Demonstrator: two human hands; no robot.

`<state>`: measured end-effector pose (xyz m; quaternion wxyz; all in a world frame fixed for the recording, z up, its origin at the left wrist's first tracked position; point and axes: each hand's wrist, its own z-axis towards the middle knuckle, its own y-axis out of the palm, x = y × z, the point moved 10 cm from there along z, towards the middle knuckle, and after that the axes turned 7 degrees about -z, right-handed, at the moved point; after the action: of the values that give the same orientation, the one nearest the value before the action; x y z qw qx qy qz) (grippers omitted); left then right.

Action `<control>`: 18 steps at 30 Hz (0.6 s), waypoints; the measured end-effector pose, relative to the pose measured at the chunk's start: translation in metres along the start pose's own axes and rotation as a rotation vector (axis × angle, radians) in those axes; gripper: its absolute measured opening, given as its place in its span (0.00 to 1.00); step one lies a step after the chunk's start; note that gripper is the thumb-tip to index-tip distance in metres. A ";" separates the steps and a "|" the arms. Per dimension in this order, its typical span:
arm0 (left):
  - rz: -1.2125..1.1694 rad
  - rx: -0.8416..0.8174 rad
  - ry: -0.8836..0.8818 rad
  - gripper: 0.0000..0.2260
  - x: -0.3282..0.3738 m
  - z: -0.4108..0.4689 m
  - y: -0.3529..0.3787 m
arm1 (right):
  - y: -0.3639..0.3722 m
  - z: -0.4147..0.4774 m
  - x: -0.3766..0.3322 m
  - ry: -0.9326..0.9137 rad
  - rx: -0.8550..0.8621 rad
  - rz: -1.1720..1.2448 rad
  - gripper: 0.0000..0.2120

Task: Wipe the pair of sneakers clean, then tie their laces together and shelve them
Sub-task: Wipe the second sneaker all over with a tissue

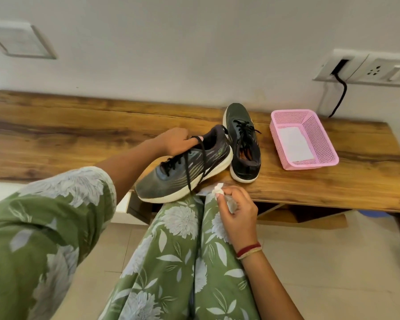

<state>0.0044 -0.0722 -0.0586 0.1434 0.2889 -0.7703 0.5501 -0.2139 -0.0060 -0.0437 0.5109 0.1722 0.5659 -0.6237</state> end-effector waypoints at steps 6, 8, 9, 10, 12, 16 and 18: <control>-0.261 -0.069 -0.060 0.21 -0.011 -0.009 0.027 | 0.005 -0.002 0.003 0.021 -0.024 0.006 0.06; -0.278 -0.151 -0.065 0.19 -0.004 -0.009 0.037 | 0.007 -0.003 0.005 0.032 -0.023 0.000 0.03; -0.275 -0.176 -0.068 0.18 -0.001 -0.009 0.041 | 0.010 -0.003 0.006 0.044 -0.024 -0.004 0.02; -0.258 -0.186 -0.067 0.18 0.002 -0.008 0.044 | 0.014 -0.004 0.006 0.059 -0.026 -0.008 0.02; -0.234 -0.195 -0.050 0.15 0.006 -0.006 0.046 | 0.021 -0.005 0.005 0.073 -0.035 -0.009 0.02; -0.451 -0.286 -0.021 0.07 0.003 -0.011 0.047 | 0.024 -0.001 0.005 0.074 -0.024 -0.028 0.02; -0.559 -0.317 0.002 0.12 0.003 -0.017 0.044 | 0.018 0.000 0.010 0.100 0.012 -0.035 0.03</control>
<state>-0.0263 -0.0469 -0.0846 0.3326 0.4629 -0.7372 0.3629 -0.2029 -0.0078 -0.0608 0.4698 0.1962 0.5899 -0.6267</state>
